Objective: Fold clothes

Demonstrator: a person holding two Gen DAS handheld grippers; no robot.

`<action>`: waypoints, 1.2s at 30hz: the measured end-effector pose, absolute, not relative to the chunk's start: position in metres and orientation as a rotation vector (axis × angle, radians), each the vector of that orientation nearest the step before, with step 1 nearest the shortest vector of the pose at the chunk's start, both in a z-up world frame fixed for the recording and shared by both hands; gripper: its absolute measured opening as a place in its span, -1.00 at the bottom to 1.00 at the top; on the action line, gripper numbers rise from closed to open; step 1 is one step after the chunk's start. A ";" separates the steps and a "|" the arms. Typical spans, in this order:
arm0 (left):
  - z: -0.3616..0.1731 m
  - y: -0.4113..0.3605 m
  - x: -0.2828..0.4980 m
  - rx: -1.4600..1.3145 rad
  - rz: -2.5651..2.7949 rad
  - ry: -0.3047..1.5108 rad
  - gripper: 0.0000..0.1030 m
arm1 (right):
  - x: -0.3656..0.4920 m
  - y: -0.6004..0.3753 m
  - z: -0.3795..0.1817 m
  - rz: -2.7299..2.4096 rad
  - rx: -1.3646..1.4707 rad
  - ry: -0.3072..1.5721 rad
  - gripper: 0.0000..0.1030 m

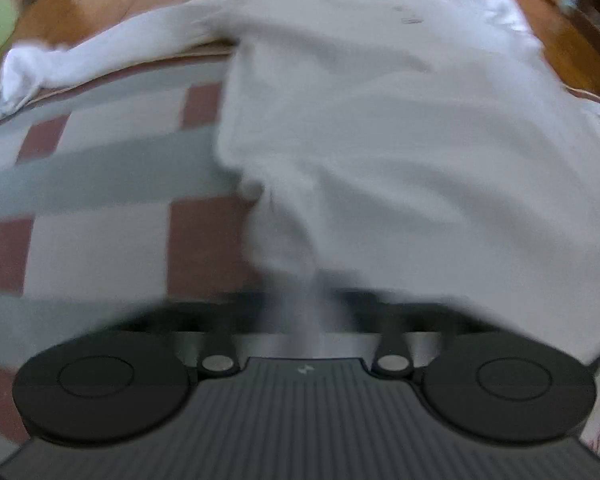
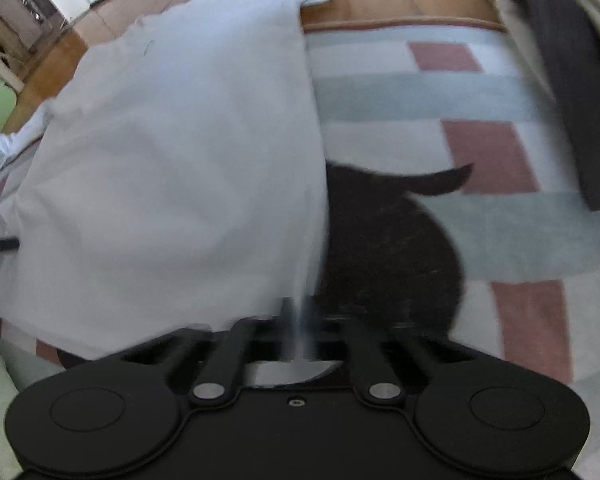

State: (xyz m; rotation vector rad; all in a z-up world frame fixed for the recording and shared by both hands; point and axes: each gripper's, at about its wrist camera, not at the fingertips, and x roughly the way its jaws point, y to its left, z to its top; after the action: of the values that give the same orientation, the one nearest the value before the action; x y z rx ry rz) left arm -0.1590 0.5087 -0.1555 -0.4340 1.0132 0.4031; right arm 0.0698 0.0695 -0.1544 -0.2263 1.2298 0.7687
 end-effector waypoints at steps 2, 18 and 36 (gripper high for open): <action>-0.144 0.522 -0.173 -0.591 0.365 0.914 -0.88 | 0.068 0.060 -0.145 0.787 -0.163 1.214 -0.92; -0.131 0.475 -0.183 -0.218 0.595 1.194 0.02 | 0.047 0.018 -0.128 0.648 -0.202 1.250 -0.65; -0.128 0.503 -0.082 -0.310 0.325 0.782 0.42 | 0.043 0.137 -0.044 0.718 0.242 1.183 -0.10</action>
State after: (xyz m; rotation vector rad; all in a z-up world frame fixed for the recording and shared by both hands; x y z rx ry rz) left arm -0.0817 0.5032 -0.1283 -0.3099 0.7821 0.3246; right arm 0.0431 0.1370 -0.0443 0.2421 1.1833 0.7184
